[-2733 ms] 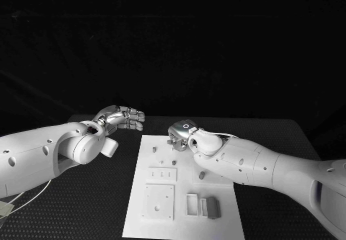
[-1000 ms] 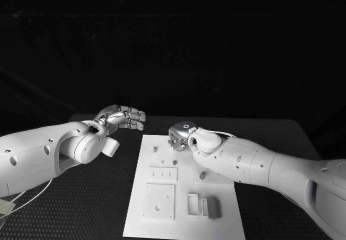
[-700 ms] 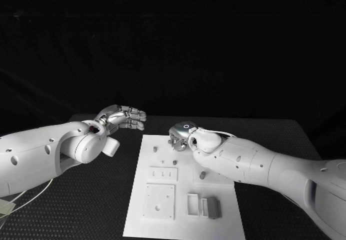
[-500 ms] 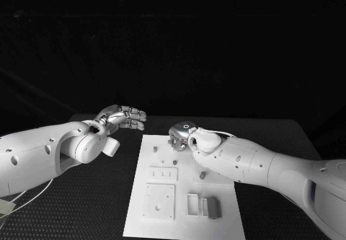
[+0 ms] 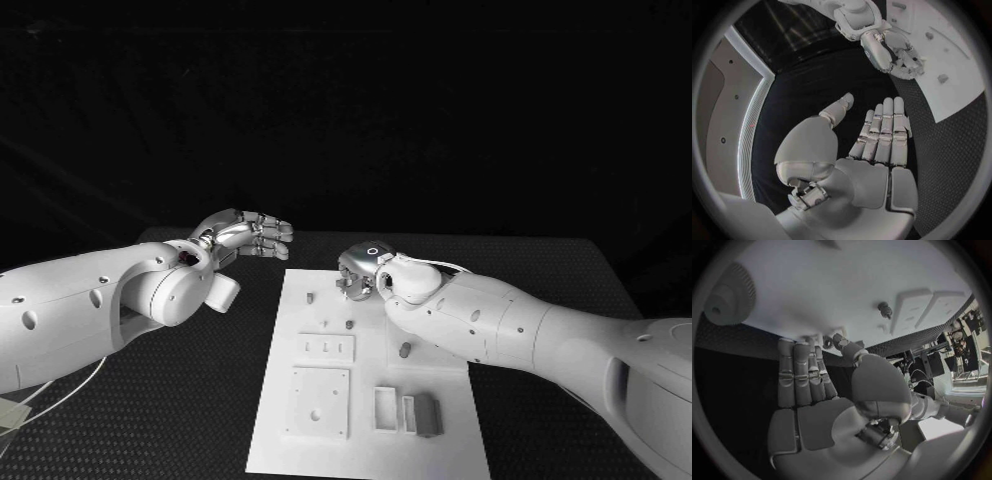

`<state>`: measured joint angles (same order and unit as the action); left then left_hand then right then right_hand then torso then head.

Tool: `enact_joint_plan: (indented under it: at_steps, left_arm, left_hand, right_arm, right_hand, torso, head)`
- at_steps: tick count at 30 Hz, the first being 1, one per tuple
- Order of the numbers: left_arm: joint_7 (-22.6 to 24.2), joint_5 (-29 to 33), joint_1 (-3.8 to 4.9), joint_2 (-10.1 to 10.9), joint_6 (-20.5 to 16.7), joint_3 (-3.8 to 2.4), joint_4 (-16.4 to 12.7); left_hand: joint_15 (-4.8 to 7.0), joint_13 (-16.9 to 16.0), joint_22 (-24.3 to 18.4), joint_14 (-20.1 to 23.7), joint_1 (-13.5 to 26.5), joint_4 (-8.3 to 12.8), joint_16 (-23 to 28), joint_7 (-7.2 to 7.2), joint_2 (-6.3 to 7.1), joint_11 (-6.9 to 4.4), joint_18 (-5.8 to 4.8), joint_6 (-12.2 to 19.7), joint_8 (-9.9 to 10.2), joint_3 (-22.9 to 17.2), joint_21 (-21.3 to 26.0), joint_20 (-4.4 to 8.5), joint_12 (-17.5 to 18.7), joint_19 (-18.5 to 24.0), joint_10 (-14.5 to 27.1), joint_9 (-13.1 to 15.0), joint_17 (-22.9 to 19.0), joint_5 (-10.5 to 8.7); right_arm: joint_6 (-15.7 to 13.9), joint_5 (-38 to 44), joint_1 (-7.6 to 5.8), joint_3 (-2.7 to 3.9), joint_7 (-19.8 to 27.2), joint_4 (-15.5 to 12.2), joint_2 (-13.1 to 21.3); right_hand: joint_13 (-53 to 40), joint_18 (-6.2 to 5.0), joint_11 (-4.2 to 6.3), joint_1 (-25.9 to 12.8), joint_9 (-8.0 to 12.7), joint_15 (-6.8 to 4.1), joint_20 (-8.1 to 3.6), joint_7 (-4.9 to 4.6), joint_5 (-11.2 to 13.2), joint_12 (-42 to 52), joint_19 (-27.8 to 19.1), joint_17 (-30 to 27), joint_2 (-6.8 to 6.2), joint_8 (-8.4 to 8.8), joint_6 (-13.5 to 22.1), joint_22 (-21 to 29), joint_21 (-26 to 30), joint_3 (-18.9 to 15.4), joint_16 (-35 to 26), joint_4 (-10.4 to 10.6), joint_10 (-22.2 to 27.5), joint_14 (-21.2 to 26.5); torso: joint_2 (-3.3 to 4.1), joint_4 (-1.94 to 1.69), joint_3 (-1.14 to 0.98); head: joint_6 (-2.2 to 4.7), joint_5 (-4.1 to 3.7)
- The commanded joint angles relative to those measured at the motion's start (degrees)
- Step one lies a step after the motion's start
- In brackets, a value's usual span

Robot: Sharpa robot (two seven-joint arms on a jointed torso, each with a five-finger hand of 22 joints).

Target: Assemble the parts on the task board

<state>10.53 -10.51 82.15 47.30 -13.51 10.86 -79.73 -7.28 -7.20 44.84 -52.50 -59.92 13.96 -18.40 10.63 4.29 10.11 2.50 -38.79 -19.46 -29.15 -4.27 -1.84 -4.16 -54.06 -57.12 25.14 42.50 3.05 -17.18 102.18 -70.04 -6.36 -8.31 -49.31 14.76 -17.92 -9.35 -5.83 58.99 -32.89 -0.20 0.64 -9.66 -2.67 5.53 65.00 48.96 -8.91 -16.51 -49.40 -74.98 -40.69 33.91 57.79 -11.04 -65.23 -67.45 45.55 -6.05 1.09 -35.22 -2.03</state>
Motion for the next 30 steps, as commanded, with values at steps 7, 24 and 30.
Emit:
enact_joint_plan:
  at_steps: [7,24,30]
  left_arm:
    - [0.50,0.22,0.16,-0.20,-0.03,-0.07,-0.08]
    - [0.51,0.22,0.27,-0.27,0.03,-0.07,-0.09]
    - [0.51,0.22,0.28,-0.24,0.03,-0.07,-0.09]
  left_hand:
    - [-0.32,0.08,0.07,0.12,-0.10,-0.28,0.27,1.25,0.49,0.02,0.43,0.41,0.08,-0.06,0.26,-0.02,0.22,0.28,0.53,0.06,0.13,-0.23]
    - [-0.32,0.09,0.08,0.11,-0.12,-0.28,0.31,1.24,0.49,0.02,0.44,0.43,0.07,-0.05,0.26,-0.02,0.22,0.29,0.54,0.07,0.18,-0.23]
    - [-0.33,0.10,0.09,0.11,-0.13,-0.28,0.33,1.25,0.50,0.02,0.44,0.44,0.07,-0.05,0.26,-0.02,0.22,0.30,0.55,0.07,0.20,-0.22]
  right_arm:
    - [0.37,-0.59,0.14,-0.06,0.90,-0.06,-0.40]
    - [1.36,0.06,0.18,-0.06,2.11,-0.26,-0.42]
    - [1.57,0.55,0.18,-0.06,1.88,-0.02,-0.34]
  right_hand:
    - [-0.25,-5.65,-0.31,-0.40,0.13,-0.10,0.00,-0.35,-0.05,-0.38,0.08,-0.13,-0.73,0.42,0.31,-0.92,-0.21,0.20,0.43,1.07,0.28,0.16]
    - [-1.43,-5.65,0.46,2.83,-0.41,-0.84,-0.32,0.59,-0.05,0.43,0.26,-0.33,3.10,-0.70,-1.78,-1.11,-0.68,0.75,0.82,-1.50,-1.76,-0.18]
    - [-1.84,-5.65,0.69,3.77,-0.56,-1.06,-0.27,0.91,-0.05,0.61,0.20,-0.45,4.31,-1.04,-2.57,-1.11,-0.81,0.76,0.85,-3.17,-2.42,-0.16]
  torso:
    - [-0.04,0.03,0.04]
    - [-0.04,-0.03,0.01]
    - [-0.02,-0.01,-0.03]
  head:
    - [-0.08,0.05]
    - [-0.05,0.05]
    - [-0.17,0.10]
